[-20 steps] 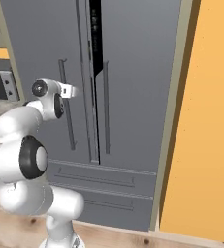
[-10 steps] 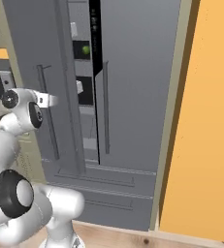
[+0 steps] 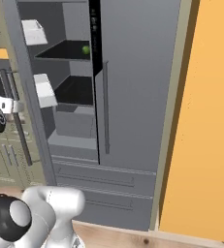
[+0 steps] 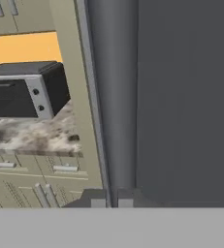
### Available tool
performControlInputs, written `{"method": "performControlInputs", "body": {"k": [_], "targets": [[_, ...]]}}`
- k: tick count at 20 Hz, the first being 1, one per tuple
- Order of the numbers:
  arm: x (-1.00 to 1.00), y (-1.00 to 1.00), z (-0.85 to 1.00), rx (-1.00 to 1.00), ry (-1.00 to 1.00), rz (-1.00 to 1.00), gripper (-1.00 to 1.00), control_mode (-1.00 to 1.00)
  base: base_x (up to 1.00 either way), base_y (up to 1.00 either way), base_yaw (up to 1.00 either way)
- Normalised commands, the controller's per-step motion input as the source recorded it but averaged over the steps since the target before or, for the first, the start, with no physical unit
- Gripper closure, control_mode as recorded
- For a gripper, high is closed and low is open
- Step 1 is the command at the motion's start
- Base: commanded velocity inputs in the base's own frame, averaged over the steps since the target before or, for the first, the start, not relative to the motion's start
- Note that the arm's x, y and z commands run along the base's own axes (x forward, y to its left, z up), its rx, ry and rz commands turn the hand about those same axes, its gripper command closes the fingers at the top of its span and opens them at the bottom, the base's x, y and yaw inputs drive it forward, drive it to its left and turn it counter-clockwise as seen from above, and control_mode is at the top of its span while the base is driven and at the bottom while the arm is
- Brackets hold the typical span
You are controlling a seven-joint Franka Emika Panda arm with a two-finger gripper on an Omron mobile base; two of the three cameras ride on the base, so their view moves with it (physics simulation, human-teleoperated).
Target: Open the fridge, remove the peach, avocado, and fish, and place them on any counter.
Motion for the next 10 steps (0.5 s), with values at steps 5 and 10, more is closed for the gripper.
{"method": "performControlInputs", "body": {"k": [5, 10], "targets": [[-0.99, -0.29, 0.49, 0.05, -0.09, 0.0, -1.0, -1.0, 0.0, 0.0, 0.0], [-0.97, -0.93, 0.62, 0.25, -0.02, 0.0, -1.0, -1.0, 0.0, 0.0, 0.0]]}}
